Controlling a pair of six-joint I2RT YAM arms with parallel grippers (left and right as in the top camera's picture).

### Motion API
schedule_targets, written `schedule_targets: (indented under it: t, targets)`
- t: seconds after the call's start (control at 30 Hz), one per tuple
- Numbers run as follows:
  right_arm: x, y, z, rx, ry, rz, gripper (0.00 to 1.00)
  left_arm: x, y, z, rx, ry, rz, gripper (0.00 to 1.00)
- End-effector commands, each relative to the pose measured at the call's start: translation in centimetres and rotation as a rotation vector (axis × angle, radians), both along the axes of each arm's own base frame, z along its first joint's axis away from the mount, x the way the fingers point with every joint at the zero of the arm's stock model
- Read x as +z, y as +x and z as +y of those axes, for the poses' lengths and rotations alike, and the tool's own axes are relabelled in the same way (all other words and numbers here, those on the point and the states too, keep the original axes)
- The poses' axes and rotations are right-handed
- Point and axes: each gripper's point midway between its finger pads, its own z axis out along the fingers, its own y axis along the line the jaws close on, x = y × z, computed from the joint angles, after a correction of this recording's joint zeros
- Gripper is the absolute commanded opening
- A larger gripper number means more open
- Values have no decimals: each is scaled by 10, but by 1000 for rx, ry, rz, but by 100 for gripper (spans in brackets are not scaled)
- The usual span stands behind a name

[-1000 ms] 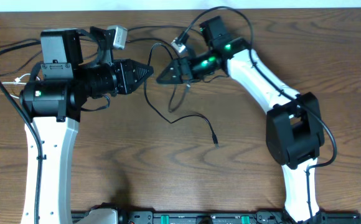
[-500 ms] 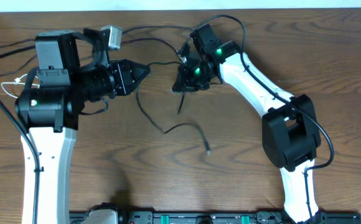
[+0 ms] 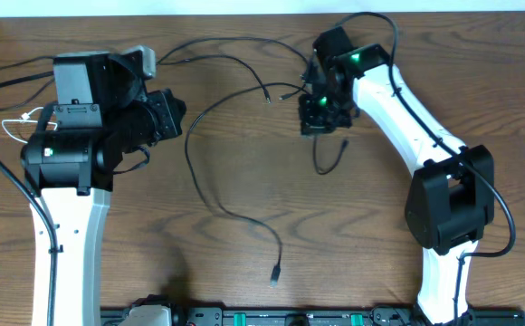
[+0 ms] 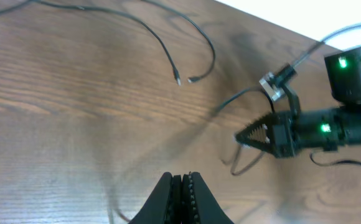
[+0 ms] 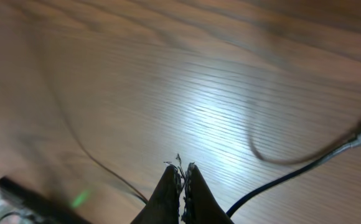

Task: Untangle cables

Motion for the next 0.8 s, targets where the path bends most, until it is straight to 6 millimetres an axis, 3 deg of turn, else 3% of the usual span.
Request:
schedule_targets:
  t: [0.0, 0.27, 0.43, 0.5, 0.53, 0.57, 0.67, 0.77]
  targets:
    - [-1, 0, -13, 30, -69, -29, 1, 12, 4, 7, 69, -13, -32, 8]
    - [-1, -14, 10, 91, -71, -34, 1, 9, 2, 7, 65, -8, -17, 7]
    - [-1, -18, 22, 191, -64, -74, 1, -7, 7, 7, -20, 67, -12, 8]
    - [-1, -19, 24, 217, -61, -85, 1, -16, 12, 7, -59, 99, -5, 17]
    - [0, -19, 25, 223, -58, -91, 1, -21, 16, 7, -78, 114, -1, 32]
    - [0, -19, 26, 224, -51, -90, 1, -26, 19, 7, -86, 121, 5, 39]
    - [1, -18, 27, 231, -39, -95, 1, -42, 32, 6, -93, 111, 42, 45]
    - [2, -18, 29, 253, -27, -101, 1, -66, 43, 4, -121, 123, 97, 57]
